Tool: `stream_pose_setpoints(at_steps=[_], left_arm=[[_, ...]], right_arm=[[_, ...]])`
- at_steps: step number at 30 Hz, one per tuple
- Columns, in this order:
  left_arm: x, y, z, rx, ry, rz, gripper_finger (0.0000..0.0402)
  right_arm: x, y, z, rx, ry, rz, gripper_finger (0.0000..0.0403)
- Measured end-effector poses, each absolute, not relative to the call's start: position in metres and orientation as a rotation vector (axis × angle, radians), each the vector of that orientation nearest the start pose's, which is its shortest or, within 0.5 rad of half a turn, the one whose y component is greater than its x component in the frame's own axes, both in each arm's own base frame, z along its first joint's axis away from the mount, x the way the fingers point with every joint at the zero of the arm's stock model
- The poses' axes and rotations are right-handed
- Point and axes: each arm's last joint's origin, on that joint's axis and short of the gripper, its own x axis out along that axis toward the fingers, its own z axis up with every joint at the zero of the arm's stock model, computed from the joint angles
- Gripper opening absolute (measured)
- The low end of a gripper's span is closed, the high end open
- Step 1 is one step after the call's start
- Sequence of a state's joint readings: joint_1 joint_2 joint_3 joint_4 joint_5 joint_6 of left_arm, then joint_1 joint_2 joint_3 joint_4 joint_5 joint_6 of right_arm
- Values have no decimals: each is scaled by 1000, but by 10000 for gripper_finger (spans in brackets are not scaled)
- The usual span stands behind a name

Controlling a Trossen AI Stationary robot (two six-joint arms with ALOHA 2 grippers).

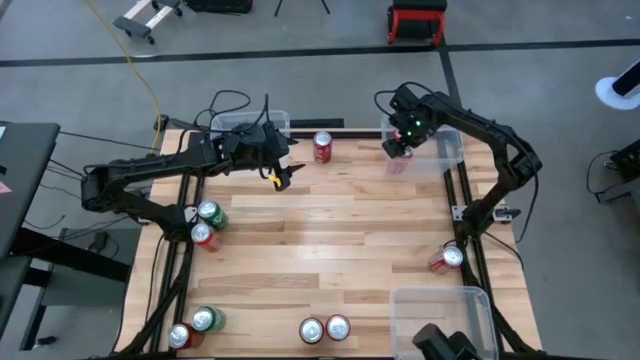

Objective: Sort soda cans
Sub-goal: Put the top red soda can into the top right transparent bin

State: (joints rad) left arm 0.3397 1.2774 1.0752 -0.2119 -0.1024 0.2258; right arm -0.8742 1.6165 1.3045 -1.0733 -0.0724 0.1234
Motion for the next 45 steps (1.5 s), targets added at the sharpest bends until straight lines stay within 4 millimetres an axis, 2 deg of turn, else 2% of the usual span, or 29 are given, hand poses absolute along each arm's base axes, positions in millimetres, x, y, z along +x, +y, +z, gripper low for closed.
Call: stream_pose_setpoints(at_steps=[31, 45], left_arm=[[267, 98, 328, 176, 453, 387, 322], [268, 98, 329, 174, 441, 389, 322]], right_arm=[[199, -231, 252, 742, 1216, -776, 277], [200, -229, 252, 685, 1246, -727, 277]])
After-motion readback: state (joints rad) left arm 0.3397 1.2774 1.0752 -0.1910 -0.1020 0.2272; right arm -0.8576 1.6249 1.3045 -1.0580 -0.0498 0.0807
